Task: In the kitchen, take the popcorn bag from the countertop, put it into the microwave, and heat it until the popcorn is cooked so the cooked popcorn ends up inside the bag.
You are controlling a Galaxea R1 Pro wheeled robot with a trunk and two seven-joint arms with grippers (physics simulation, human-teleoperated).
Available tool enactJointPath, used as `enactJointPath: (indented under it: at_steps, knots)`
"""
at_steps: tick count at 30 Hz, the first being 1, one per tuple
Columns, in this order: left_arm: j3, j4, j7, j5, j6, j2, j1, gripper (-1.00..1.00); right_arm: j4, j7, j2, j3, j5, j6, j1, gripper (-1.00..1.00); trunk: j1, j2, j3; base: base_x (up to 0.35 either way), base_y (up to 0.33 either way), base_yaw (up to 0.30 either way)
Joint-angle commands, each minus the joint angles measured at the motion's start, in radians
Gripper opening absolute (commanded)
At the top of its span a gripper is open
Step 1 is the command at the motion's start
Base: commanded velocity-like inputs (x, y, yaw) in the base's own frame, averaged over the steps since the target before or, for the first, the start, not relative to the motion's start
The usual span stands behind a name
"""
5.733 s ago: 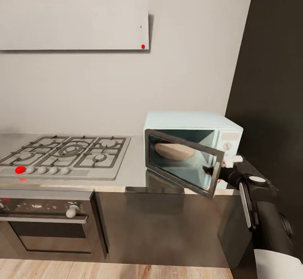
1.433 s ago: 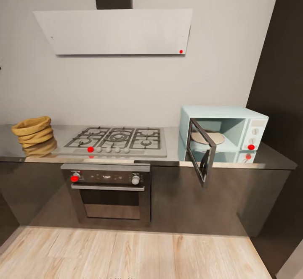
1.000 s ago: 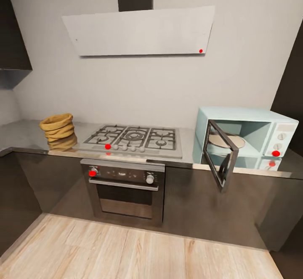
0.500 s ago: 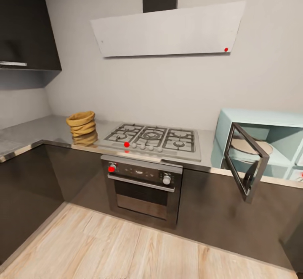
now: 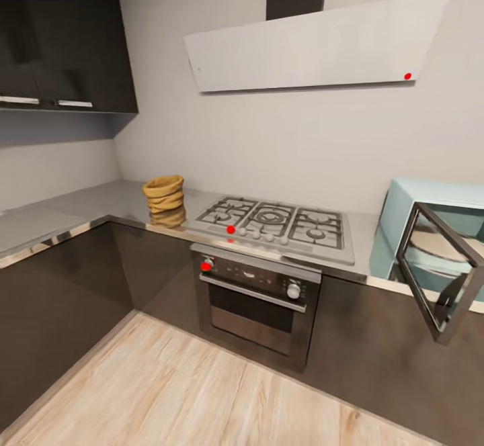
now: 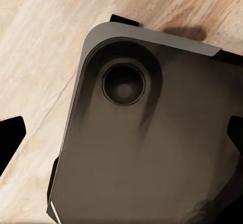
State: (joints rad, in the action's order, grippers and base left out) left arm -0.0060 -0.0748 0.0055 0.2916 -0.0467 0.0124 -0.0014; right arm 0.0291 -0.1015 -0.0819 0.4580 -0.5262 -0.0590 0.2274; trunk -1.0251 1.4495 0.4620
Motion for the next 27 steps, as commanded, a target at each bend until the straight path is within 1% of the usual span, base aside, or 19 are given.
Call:
enactJointPath:
  at_steps: [1, 10, 12, 21, 23, 27]
  knots:
    - [-0.001, 0.000, 0.001, 0.004, -0.002, 0.000, 0.000, 1.00, 0.003, -0.001, -0.001, 0.008, -0.008, -0.005, 0.001, 1.00, 0.000, 0.000, 0.001, 0.000, 0.000, 0.271]
    - [0.000, 0.000, 0.001, 0.008, -0.002, 0.000, 0.000, 1.00, 0.003, -0.001, -0.003, 0.010, -0.008, -0.004, 0.001, 1.00, 0.000, 0.000, 0.001, 0.000, 0.000, 0.271]
    - [-0.003, 0.001, 0.000, 0.007, -0.002, -0.004, 0.000, 1.00, 0.003, -0.001, -0.001, 0.009, -0.008, -0.004, 0.001, 1.00, 0.000, 0.000, 0.001, 0.000, 0.000, 0.271]
    - [0.008, 0.003, -0.006, 0.015, 0.000, -0.005, 0.000, 1.00, 0.003, -0.001, -0.001, 0.010, -0.008, -0.004, 0.001, 1.00, 0.000, 0.000, 0.001, 0.001, 0.000, 0.271]
    - [0.000, 0.005, -0.008, 0.010, 0.004, -0.005, 0.000, 1.00, 0.003, -0.002, -0.002, 0.010, -0.008, -0.004, 0.001, 1.00, 0.000, 0.000, 0.001, 0.145, 0.035, 0.215]
    - [-0.006, 0.006, -0.010, 0.005, 0.015, -0.003, 0.000, 1.00, 0.002, -0.001, -0.007, 0.010, -0.008, -0.005, 0.001, 1.00, 0.000, 0.000, 0.001, 0.281, 0.111, 0.044]
